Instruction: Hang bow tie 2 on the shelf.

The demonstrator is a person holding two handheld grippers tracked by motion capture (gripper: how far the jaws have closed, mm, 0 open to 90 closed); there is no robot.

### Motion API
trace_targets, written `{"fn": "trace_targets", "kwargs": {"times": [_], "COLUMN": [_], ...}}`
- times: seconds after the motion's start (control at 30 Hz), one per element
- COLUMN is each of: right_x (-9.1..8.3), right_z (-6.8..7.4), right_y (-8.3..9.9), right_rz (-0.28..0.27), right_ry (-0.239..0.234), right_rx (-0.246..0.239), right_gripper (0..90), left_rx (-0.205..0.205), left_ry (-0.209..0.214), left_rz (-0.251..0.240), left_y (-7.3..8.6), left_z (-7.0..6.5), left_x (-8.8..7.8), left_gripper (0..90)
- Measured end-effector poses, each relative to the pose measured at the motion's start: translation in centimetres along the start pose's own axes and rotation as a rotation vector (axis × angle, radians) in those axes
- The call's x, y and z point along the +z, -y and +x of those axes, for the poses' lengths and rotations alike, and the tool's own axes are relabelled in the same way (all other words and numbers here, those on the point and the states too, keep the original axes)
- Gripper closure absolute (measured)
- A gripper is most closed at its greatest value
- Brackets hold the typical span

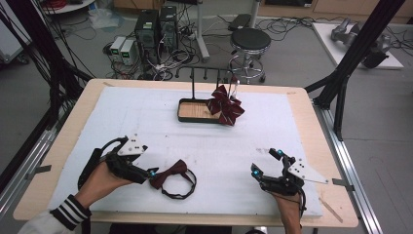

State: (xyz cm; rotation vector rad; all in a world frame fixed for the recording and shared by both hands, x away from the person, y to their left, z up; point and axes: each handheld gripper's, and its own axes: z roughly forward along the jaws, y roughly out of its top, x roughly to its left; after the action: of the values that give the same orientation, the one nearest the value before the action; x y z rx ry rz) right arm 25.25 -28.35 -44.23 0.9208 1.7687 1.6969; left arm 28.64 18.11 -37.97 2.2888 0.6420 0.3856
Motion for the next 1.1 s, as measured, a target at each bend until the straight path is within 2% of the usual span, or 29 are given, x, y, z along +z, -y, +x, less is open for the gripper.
{"fn": "trace_targets", "kwargs": {"times": [0.2,0.33,0.43,0.53,0.63,0.87,1.1], "right_x": [-0.1,-0.1,-0.1,-0.1,-0.1,0.1,0.3], "right_z": [0.1,0.0,0.1,0.1,0.2,0.4,0.4], "right_y": [0.4,0.4,0.4,0.4,0.4,0.5,0.8], "right_rz": [-0.004,-0.014,-0.021,-0.023,-0.022,-0.003,-0.001], "right_ry": [-0.001,-0.005,-0.004,0.001,-0.003,-0.006,-0.006], "right_rx": [0.01,-0.003,-0.01,-0.014,-0.03,-0.028,-0.032], "right_gripper": [9.9,9.9,9.9,9.9,9.9,9.9,9.9], "left_rx": [-0.008,-0.012,-0.038,-0.034,-0.031,-0.054,-0.073], "left_ry": [0.053,0.078,0.107,0.122,0.125,0.13,0.141], "left_rz": [0.082,0.128,0.155,0.177,0.199,0.258,0.291], "left_y": [-0.4,-0.5,-0.6,-0.8,-0.9,-0.7,-0.6], "left_z": [-0.5,-0.7,-1.1,-1.4,-1.5,-1.2,-0.9], "left_x": [1.2,1.9,2.6,3.2,3.8,4.8,5.3], "left_gripper": [19.6,19.8,20.1,23.0,25.0,31.6,40.2]}}
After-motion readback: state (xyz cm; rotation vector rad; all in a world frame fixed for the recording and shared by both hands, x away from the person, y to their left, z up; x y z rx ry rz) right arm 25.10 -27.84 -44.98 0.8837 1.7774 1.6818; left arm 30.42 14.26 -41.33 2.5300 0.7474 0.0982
